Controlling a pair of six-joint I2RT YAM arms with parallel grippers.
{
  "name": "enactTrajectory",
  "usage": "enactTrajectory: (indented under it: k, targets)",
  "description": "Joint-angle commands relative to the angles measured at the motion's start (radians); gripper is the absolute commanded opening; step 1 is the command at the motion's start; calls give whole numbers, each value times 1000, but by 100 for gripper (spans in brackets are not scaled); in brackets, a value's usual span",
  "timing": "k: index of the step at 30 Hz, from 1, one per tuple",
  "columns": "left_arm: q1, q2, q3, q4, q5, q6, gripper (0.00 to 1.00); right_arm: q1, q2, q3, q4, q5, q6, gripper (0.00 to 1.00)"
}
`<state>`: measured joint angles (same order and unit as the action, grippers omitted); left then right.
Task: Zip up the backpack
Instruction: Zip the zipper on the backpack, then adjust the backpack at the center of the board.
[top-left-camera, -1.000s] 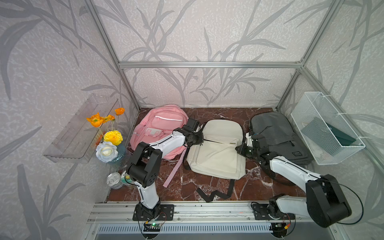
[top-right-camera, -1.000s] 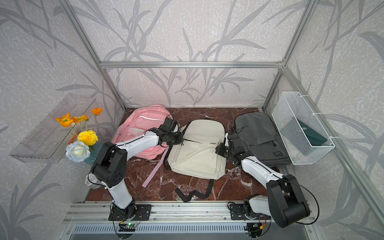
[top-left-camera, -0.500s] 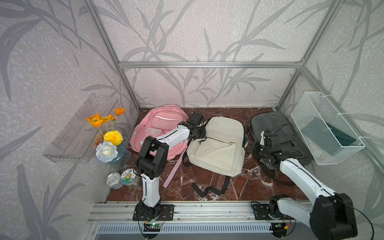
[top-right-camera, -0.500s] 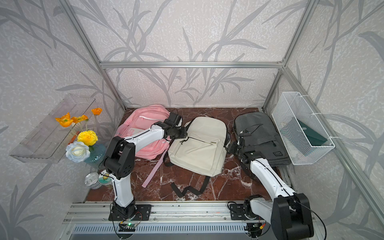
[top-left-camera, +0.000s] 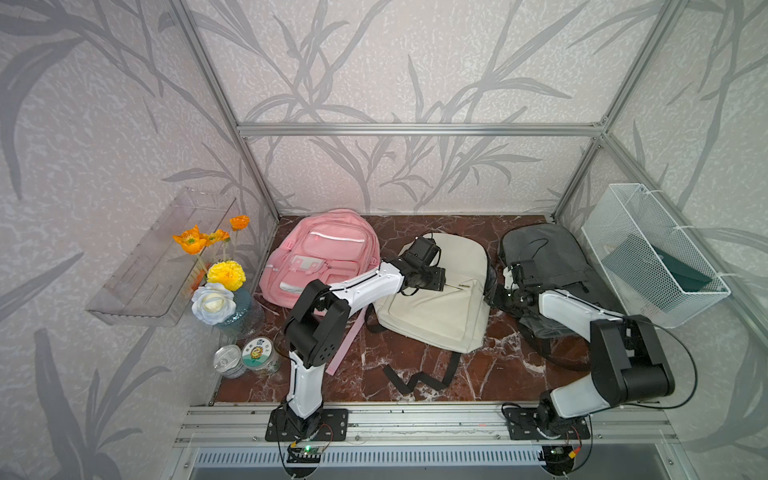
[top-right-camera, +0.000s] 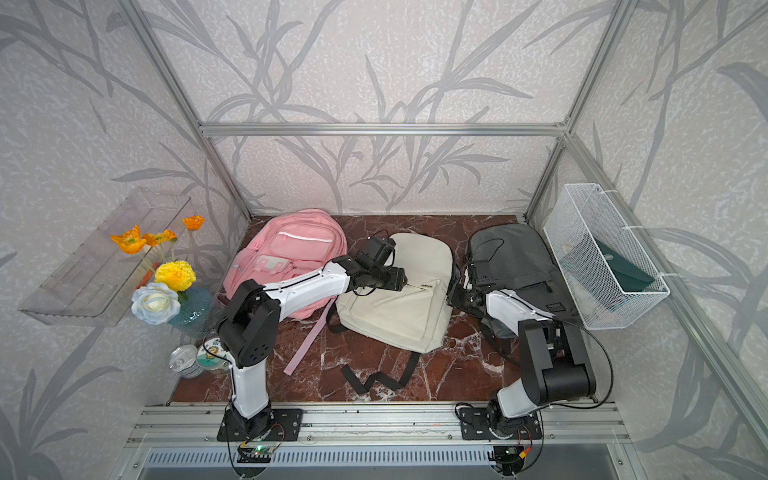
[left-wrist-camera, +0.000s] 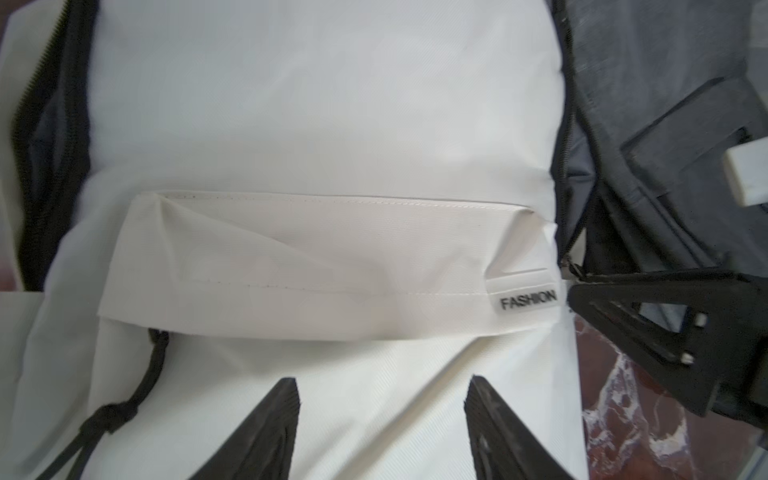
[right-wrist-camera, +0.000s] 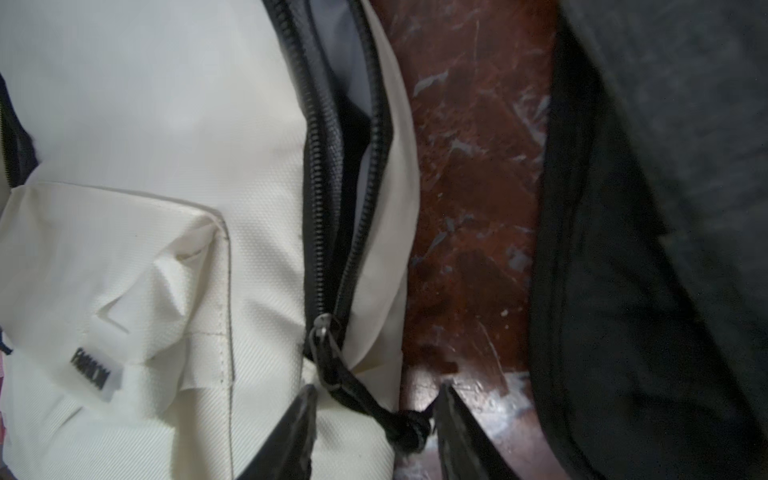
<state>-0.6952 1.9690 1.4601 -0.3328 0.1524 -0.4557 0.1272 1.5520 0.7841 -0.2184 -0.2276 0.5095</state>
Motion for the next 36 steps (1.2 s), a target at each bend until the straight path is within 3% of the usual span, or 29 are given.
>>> enactTrajectory:
  k: [1, 5, 8, 16, 23, 29, 32, 36]
  targets:
    - [7, 52, 30, 20, 23, 50, 65, 6, 47, 40, 36, -35, -23, 43]
    - [9, 121, 69, -3, 18, 84, 66, 22, 46, 37, 30, -19, -26, 13]
    - [16, 167, 98, -31, 21, 94, 66, 41, 9, 40, -12, 28, -42, 0]
    - [74, 287, 218, -38, -14, 106, 69, 86, -224, 37, -137, 77, -58, 0]
    - [121, 486, 575, -104, 53, 164, 68, 159, -403, 13, -226, 88, -28, 0]
    - [119, 581, 904, -250, 134, 132, 67, 346, -422, -101, -141, 151, 112, 0]
    - [106, 462, 803, -274, 122, 140, 68, 373, -400, -142, -47, 124, 182, 0]
    - [91, 145, 347, -92, 90, 106, 71, 383, -351, -131, 7, 122, 190, 0]
